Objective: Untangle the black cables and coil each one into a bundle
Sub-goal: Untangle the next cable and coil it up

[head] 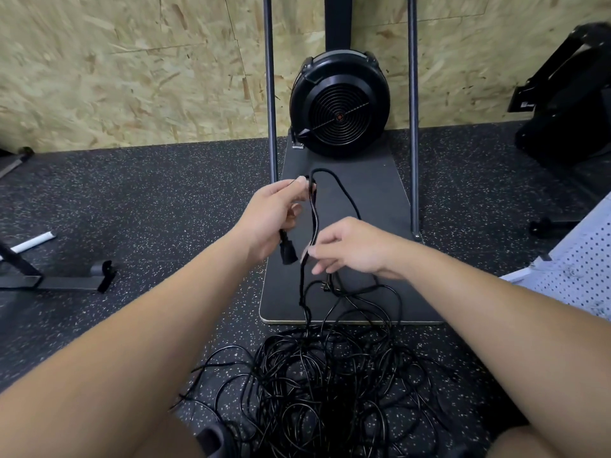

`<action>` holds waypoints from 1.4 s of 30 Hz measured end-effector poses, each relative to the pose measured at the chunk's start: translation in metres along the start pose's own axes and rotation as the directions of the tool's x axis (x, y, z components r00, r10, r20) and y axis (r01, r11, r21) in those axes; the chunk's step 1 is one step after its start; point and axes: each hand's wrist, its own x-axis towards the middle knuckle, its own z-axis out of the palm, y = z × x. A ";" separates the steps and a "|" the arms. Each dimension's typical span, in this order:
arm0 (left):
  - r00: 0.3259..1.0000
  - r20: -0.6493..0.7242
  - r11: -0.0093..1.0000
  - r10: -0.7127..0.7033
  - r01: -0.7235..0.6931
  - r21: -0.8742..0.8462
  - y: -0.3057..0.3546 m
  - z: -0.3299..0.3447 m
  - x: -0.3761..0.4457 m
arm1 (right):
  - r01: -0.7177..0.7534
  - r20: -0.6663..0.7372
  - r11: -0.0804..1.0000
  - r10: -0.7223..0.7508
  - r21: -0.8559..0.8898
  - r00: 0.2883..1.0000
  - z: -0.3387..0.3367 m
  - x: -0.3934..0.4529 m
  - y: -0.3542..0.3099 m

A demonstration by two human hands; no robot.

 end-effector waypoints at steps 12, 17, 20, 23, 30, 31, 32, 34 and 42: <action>0.920 0.327 0.880 -0.216 0.039 0.473 -0.037 0.014 -0.033 | 0.286 -0.541 0.753 0.109 0.593 0.834 -0.058 -0.002 -0.032; 0.941 0.300 0.873 -0.159 -0.008 0.487 -0.038 0.014 -0.032 | 0.193 -0.506 0.853 0.093 0.484 0.858 -0.062 -0.006 -0.022; 0.959 0.264 0.913 -0.106 -0.012 0.409 -0.034 0.016 -0.026 | 0.073 -0.500 0.974 0.046 0.215 0.865 -0.057 -0.008 -0.018; 0.982 0.175 0.944 -0.073 0.012 0.330 -0.025 0.017 -0.021 | -0.021 -0.457 1.000 0.021 0.004 0.889 -0.051 -0.008 -0.010; 0.997 0.058 0.989 -0.054 0.045 0.144 -0.014 0.009 -0.014 | -0.145 0.012 0.929 0.159 -0.340 0.987 -0.031 0.002 0.024; 0.997 0.051 0.991 -0.050 0.043 0.130 -0.013 0.007 -0.013 | -0.135 0.059 0.927 0.165 -0.350 0.985 -0.027 0.002 0.026; 0.998 0.045 0.992 -0.048 0.042 0.115 -0.013 0.006 -0.012 | -0.124 0.086 0.929 0.164 -0.348 0.983 -0.025 0.002 0.029; 0.998 0.036 0.995 -0.044 0.041 0.092 -0.013 0.003 -0.011 | -0.113 0.098 0.939 0.153 -0.326 0.983 -0.021 0.003 0.031; 0.999 0.015 0.999 -0.032 0.031 0.039 -0.016 -0.003 -0.005 | -0.061 0.070 0.953 0.085 -0.298 0.994 -0.023 0.004 0.027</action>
